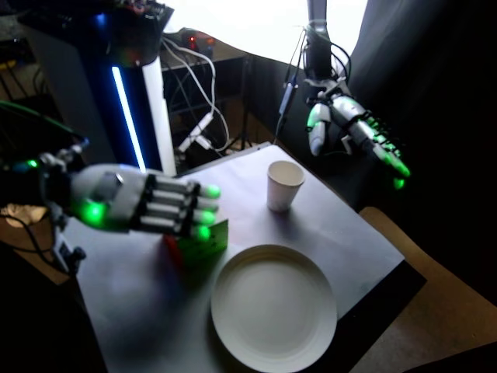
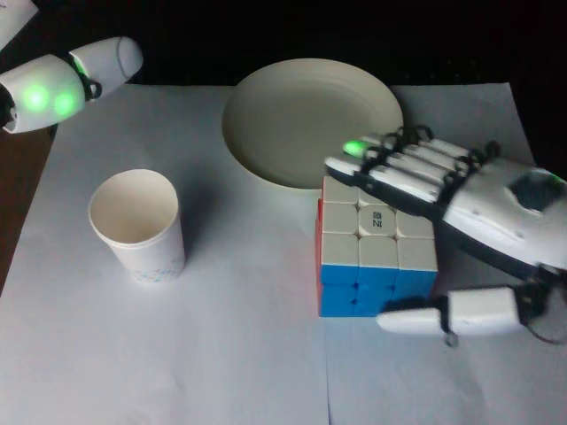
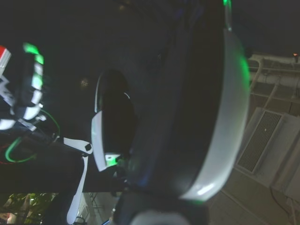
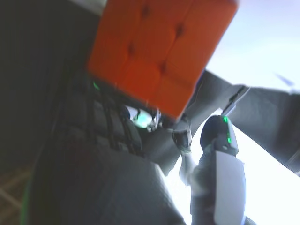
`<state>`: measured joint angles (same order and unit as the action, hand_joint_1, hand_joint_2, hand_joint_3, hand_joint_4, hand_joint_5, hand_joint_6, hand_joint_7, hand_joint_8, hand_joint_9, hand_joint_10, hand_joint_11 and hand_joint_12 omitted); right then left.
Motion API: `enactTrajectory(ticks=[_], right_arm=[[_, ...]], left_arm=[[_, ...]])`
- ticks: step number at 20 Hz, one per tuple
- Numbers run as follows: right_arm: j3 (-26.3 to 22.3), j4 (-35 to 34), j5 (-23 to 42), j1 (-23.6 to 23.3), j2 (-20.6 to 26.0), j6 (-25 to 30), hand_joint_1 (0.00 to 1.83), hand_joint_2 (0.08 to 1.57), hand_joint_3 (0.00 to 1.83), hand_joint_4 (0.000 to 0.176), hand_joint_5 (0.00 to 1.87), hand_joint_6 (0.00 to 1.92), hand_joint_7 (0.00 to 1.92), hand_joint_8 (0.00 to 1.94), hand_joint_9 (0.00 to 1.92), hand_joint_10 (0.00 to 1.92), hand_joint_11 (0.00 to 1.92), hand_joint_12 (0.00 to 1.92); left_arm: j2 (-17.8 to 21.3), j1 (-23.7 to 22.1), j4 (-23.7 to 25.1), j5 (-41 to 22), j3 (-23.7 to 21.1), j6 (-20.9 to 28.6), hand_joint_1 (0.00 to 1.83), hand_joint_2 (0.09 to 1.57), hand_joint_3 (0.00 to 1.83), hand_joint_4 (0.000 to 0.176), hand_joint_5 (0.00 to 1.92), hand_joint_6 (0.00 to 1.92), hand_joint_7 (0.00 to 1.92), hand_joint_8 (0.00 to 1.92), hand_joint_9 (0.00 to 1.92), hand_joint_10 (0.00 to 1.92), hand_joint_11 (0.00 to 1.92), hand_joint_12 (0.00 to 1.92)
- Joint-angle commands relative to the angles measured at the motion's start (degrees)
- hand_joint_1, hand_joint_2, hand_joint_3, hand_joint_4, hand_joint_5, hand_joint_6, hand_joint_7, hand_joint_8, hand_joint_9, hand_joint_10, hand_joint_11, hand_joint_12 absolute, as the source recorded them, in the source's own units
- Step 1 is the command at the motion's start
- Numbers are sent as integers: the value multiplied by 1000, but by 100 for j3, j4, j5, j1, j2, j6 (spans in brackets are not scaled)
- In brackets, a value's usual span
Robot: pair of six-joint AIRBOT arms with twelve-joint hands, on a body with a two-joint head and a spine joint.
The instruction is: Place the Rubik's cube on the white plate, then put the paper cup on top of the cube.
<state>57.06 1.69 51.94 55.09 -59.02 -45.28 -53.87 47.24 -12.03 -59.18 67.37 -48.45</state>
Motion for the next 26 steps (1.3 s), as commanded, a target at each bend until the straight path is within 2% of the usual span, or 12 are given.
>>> enactTrajectory(ticks=[1,2,4,6,7,8,9,10,11,12,15,26], right_arm=[[65,15,502,-120,-98,24,671,996,12,18,0,0,0,0,0,0,0,0],[111,-5,481,-150,-147,24,631,993,8,39,0,0,0,0,0,0,12,6],[200,-86,476,-219,-237,22,709,1003,8,0,0,0,0,0,0,0,0,0],[271,-149,456,-240,-309,22,648,1037,1,0,0,0,68,12,95,67,1,826],[282,-174,426,-239,-335,22,702,1076,0,0,155,76,259,83,126,558,0,1287],[281,-182,412,-238,-344,22,776,1131,1,0,218,356,265,694,198,1333,152,1740],[280,-198,397,-225,-359,22,878,1172,3,0,60,1300,268,1327,365,1605,384,1832],[279,-223,397,-204,-360,22,963,1174,1,0,86,1479,326,1438,463,1783,496,1917],[277,-241,397,-199,-360,22,1026,1176,0,0,133,1666,481,1792,833,1920,951,1921],[272,-255,398,-199,-359,22,1089,1299,55,0,356,1680,658,1695,959,1921,1099,1921],[268,-292,401,-199,-358,22,1032,1318,1,0,602,1578,779,1940,1030,1921,1047,1921],[278,-244,1100,-727,-115,22,1124,1345,9,0,474,1574,687,1720,788,1921,984,1921]], left_arm=[[-32,-87,-36,-689,37,8,262,1383,1,70,19,0,0,0,22,2,0,580],[-32,-87,-35,-684,37,8,269,1366,0,100,29,2,0,0,55,11,0,634],[-32,-87,-34,-676,35,7,274,1353,0,110,38,1,2,0,61,7,0,540],[-34,-87,-34,-675,34,7,250,1355,1,107,29,1,4,1,70,9,0,547],[-35,-87,-34,-679,32,7,279,1369,1,90,27,1,0,0,68,3,0,544],[-35,-87,-34,-683,30,7,254,1349,0,115,30,1,0,0,74,4,0,559],[-34,-85,-36,-688,33,7,250,1347,0,127,31,1,6,2,71,2,0,563],[-34,-83,-38,-687,36,7,286,1360,2,99,38,3,7,2,76,3,0,574],[-34,-82,-41,-687,36,7,334,1373,3,77,54,6,16,3,80,4,0,573],[-34,-79,-42,-690,36,7,329,1374,2,80,60,5,26,3,92,7,0,597],[-34,-74,-51,-691,38,7,302,1360,0,100,62,1,30,1,80,4,0,474],[-33,-14,-115,-734,46,7,256,1341,0,126,57,0,68,3,138,7,0,799]])
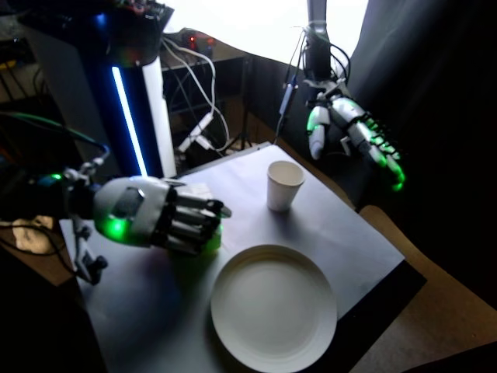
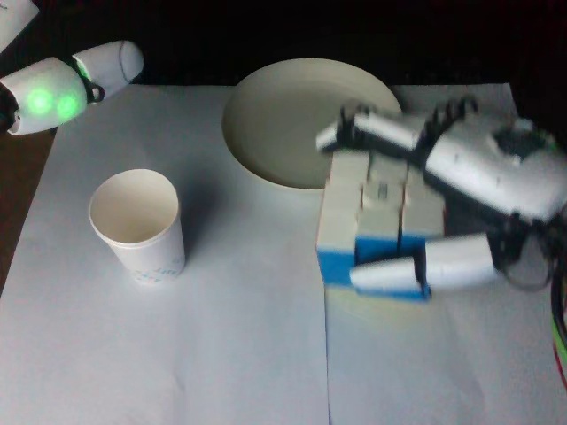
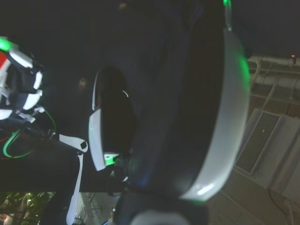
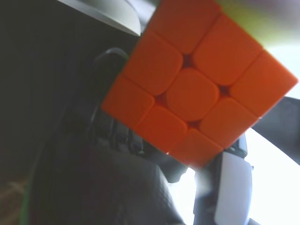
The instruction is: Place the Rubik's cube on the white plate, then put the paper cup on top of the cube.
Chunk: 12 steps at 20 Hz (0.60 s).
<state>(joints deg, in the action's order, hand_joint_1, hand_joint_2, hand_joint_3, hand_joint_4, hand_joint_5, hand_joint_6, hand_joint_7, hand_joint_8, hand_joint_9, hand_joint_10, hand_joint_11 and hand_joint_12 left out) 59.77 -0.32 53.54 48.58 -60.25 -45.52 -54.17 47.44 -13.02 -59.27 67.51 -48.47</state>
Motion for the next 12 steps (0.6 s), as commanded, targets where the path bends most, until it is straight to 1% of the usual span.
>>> enactTrajectory(ticks=[1,2,3,4,5,6,7,8,9,10,11,12], right_arm=[[50,-43,945,-155,7,46,1107,1348,9,0,488,1574,669,1728,745,1921,950,1921],[161,-47,945,-301,6,45,1102,1348,7,0,494,1571,662,1720,664,1921,867,1921],[275,-50,942,-445,-32,45,1056,1390,12,0,434,1674,589,1802,538,1921,727,1921],[376,-58,936,-555,-94,45,1048,1393,8,0,434,1699,584,1784,541,1921,723,1921],[452,-85,921,-637,-142,45,1078,1367,0,0,479,1637,635,1715,671,1921,857,1921],[609,-144,814,-802,-236,45,1084,1359,0,0,487,1623,651,1692,683,1921,863,1921],[717,-173,733,-897,-289,45,1093,1355,0,0,491,1606,663,1689,701,1921,880,1921],[855,-216,622,-1009,-384,43,1094,1353,0,0,510,1576,651,1717,710,1921,888,1921],[1123,-227,279,-1240,-576,39,1088,1350,0,0,520,1582,645,1698,648,1921,812,1921],[1218,-236,164,-1293,-636,39,1099,1343,0,0,518,1573,669,1676,692,1921,843,1921],[1367,-271,-7,-1377,-756,39,1115,1335,0,0,507,1561,701,1645,732,1921,886,1921],[1626,-389,-247,-1473,-974,39,1120,1332,0,0,500,1560,712,1622,749,1898,921,1921]], left_arm=[[-4,-33,-16,-724,34,8,334,1350,1,105,68,1,50,0,102,3,0,622],[-8,-33,-16,-720,37,8,356,1345,0,110,62,0,27,0,80,0,0,589],[-13,-33,-16,-713,44,8,372,1341,0,136,62,0,29,0,64,2,0,424],[-16,-33,-15,-712,47,8,365,1347,2,144,64,1,34,2,62,3,0,404],[-16,-33,-15,-712,48,8,321,1349,1,134,42,0,28,0,72,4,0,473],[-16,-33,-17,-712,52,8,293,1337,0,136,42,1,22,1,76,4,0,540],[-17,-33,-19,-711,55,8,304,1333,0,130,53,4,20,0,69,0,0,551],[-23,-32,-24,-713,57,8,294,1321,0,145,66,1,36,1,96,6,0,785],[-45,-31,-24,-715,69,7,319,1324,0,141,62,0,28,0,91,3,0,827],[-53,-31,-25,-720,75,7,406,1344,3,130,67,1,5,0,41,9,0,593],[-68,-31,-28,-729,83,7,336,1348,0,124,55,1,5,0,57,10,0,696],[-96,-33,-28,-732,101,8,266,1339,0,107,64,5,20,4,68,8,0,754]])
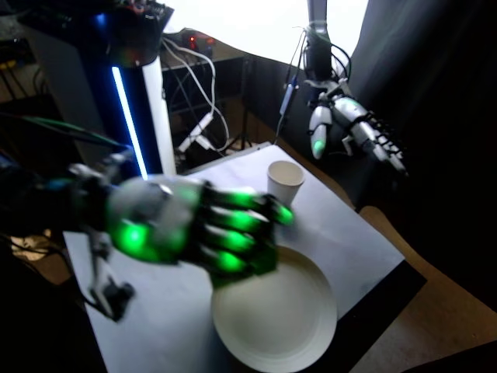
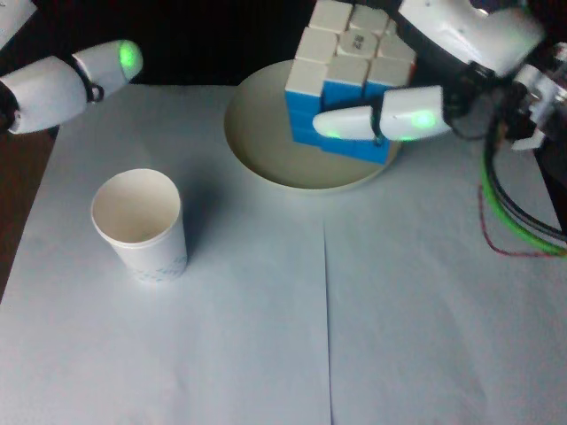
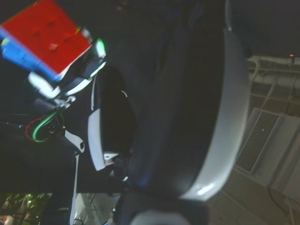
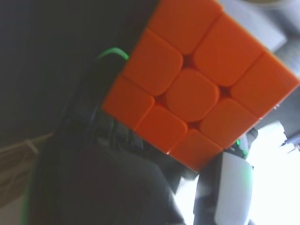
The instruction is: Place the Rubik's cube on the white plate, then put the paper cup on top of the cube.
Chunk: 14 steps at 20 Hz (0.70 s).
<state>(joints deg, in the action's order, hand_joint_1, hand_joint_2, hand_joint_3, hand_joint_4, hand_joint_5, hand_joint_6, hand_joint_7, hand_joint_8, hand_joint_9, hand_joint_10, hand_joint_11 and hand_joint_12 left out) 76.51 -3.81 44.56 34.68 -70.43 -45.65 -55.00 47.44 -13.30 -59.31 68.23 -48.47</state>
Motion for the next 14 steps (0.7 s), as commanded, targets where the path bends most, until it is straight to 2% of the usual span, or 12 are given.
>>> enactTrajectory(ticks=[1,2,4,5,6,8,9,10,11,12,13,14], right_arm=[[141,-125,487,-135,-113,52,1116,1334,0,0,495,1561,702,1634,717,1920,903,1921],[350,-205,246,-195,-282,51,1101,1344,3,0,481,1584,681,1657,687,1921,871,1921],[668,-333,-166,-215,-539,51,1077,1357,1,0,485,1621,635,1667,660,1869,827,1921],[781,-394,-321,-215,-627,51,1108,1347,0,0,495,1549,665,1691,701,1895,871,1921],[849,-466,-443,-214,-647,50,1121,1339,0,0,498,1535,687,1677,732,1920,931,1921],[999,-595,-702,-212,-737,49,1050,1385,5,0,414,1722,608,1672,580,1855,785,1921],[1022,-637,-730,-210,-777,41,1021,1242,0,0,110,1365,250,1265,405,1756,572,1921],[1047,-672,-771,-207,-815,28,862,1221,0,15,60,768,169,696,68,1337,32,1839],[1047,-675,-783,-205,-819,24,789,1221,0,33,50,491,137,415,13,1120,6,1687],[1045,-679,-787,-201,-820,20,694,1212,0,68,20,156,72,114,0,726,0,1388],[1044,-679,-786,-201,-819,20,633,1199,0,85,0,3,22,7,22,413,0,1045],[1038,-679,-786,-202,-818,20,570,1167,0,92,0,0,0,0,22,258,0,846]], left_arm=[[-28,-33,0,-731,43,8,249,1337,0,94,71,2,22,1,47,8,0,592],[-34,-33,0,-729,52,9,272,1336,0,79,86,4,20,0,38,2,0,476],[-60,-35,1,-734,65,9,295,1361,4,70,92,1,9,0,20,1,0,371],[-84,-47,4,-738,80,9,278,1361,1,81,91,0,6,0,18,0,0,398],[-100,-58,6,-737,87,9,335,1366,0,75,105,2,9,1,9,0,0,341],[-108,-62,14,-738,87,10,377,1365,1,108,99,0,6,0,2,0,0,294],[-108,-62,15,-739,87,10,406,1359,0,115,106,1,10,0,20,4,0,415],[-107,-61,15,-748,84,12,370,1382,2,64,98,1,12,2,41,5,0,417],[-106,-61,15,-749,84,13,366,1379,0,65,97,0,12,1,43,6,0,421],[-105,-60,15,-749,84,13,335,1382,0,68,86,1,7,1,47,5,0,472],[-105,-58,14,-750,85,14,339,1373,0,84,80,0,0,0,35,1,0,463],[-105,-58,14,-750,86,14,342,1374,0,72,79,0,0,0,37,1,0,487]])
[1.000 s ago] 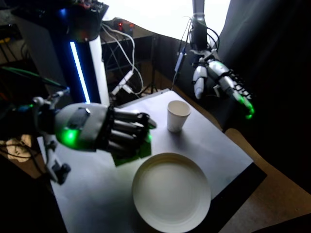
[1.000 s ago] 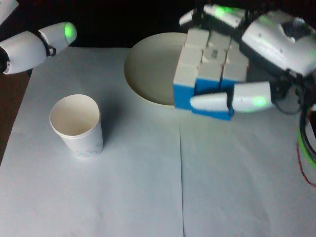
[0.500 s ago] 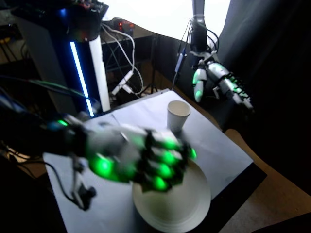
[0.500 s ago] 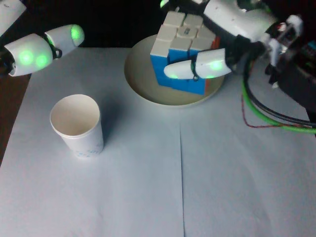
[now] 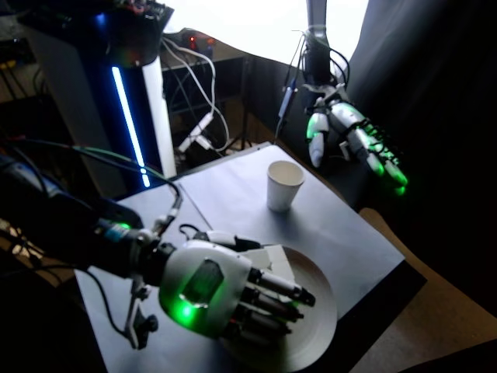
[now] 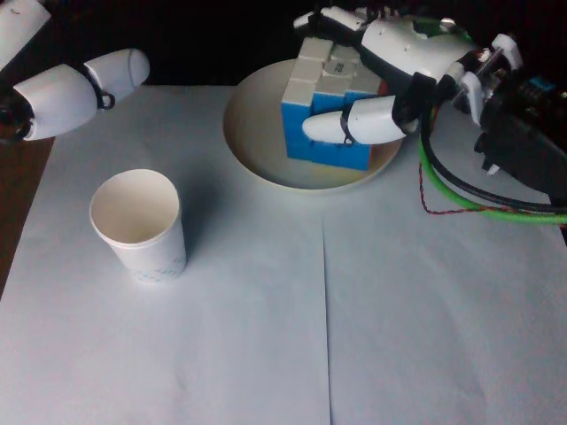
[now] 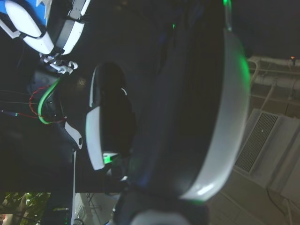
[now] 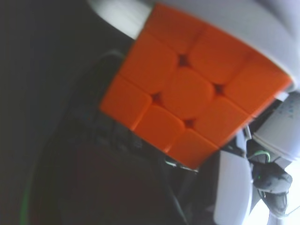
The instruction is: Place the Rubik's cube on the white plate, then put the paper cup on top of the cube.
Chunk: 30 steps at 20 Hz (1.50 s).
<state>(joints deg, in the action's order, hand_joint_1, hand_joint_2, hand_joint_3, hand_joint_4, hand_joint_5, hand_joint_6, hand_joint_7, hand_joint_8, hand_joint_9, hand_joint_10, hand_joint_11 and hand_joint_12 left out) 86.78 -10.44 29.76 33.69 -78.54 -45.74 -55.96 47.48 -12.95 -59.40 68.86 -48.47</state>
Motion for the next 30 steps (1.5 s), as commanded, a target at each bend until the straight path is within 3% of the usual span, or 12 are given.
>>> enactTrajectory(ticks=[1,2,6,8,10,13,17,19,21,26,27,30], right_arm=[[2,-17,694,-103,-6,28,529,1157,0,107,0,0,0,0,20,105,0,666],[-20,-17,695,-103,-6,27,510,1135,0,97,0,0,0,0,0,2,0,297],[-270,-19,734,-111,111,-356,491,1071,0,173,0,0,0,0,0,0,0,831],[-438,-19,913,-110,305,-401,433,1092,2,123,0,0,0,0,0,0,0,124],[-843,-19,1285,-110,708,-600,415,1157,2,175,0,0,0,0,0,0,28,17],[-1356,-16,1764,-109,1211,-873,377,1114,0,168,0,0,0,0,0,0,0,0],[-2118,231,2543,177,1913,-1115,415,1123,0,116,0,0,0,0,16,7,35,17],[-2454,341,2921,483,2189,-1113,508,1171,2,35,35,12,59,13,13,419,0,866],[-2773,344,3303,882,2447,-1111,620,1229,1,0,157,251,230,214,0,1082,0,1572],[-3307,338,3777,1764,2785,-1063,809,1254,3,0,163,1262,292,1334,251,1514,8,1827],[-3394,318,3813,1961,2813,-1033,862,1392,0,0,495,1707,308,1566,263,1591,0,1791],[-3498,180,3897,2223,2827,-1016,882,1386,0,0,511,1698,387,1746,331,1765,102,1915]], left_arm=[[-9,-62,-20,-742,23,14,342,1374,0,77,78,0,1,0,35,0,0,491],[-8,-62,-20,-746,23,15,355,1368,0,88,80,1,6,1,35,0,0,475],[0,-53,-34,-758,15,18,370,1354,0,98,77,1,0,0,0,0,0,371],[11,-42,-39,-764,5,19,365,1357,0,99,79,0,0,0,0,0,0,374],[57,-20,-49,-808,-36,19,287,1344,0,106,70,0,0,0,4,1,0,593],[134,58,-96,-885,-96,18,263,1312,0,117,71,4,0,0,48,8,0,1078],[270,173,-135,-1022,-212,16,326,1321,1,119,52,1,0,0,0,0,0,454],[367,253,-127,-1104,-301,13,349,1311,0,119,54,1,0,0,61,14,0,965],[482,365,-94,-1213,-419,12,421,1296,0,130,70,1,0,0,28,5,0,738],[701,657,83,-1460,-717,12,384,1275,0,112,24,0,0,0,23,0,0,638],[760,777,141,-1534,-814,12,367,1237,0,123,6,1,0,0,3,2,0,461],[903,948,308,-1605,-1030,13,380,1148,0,107,0,0,0,0,0,0,0,7]])
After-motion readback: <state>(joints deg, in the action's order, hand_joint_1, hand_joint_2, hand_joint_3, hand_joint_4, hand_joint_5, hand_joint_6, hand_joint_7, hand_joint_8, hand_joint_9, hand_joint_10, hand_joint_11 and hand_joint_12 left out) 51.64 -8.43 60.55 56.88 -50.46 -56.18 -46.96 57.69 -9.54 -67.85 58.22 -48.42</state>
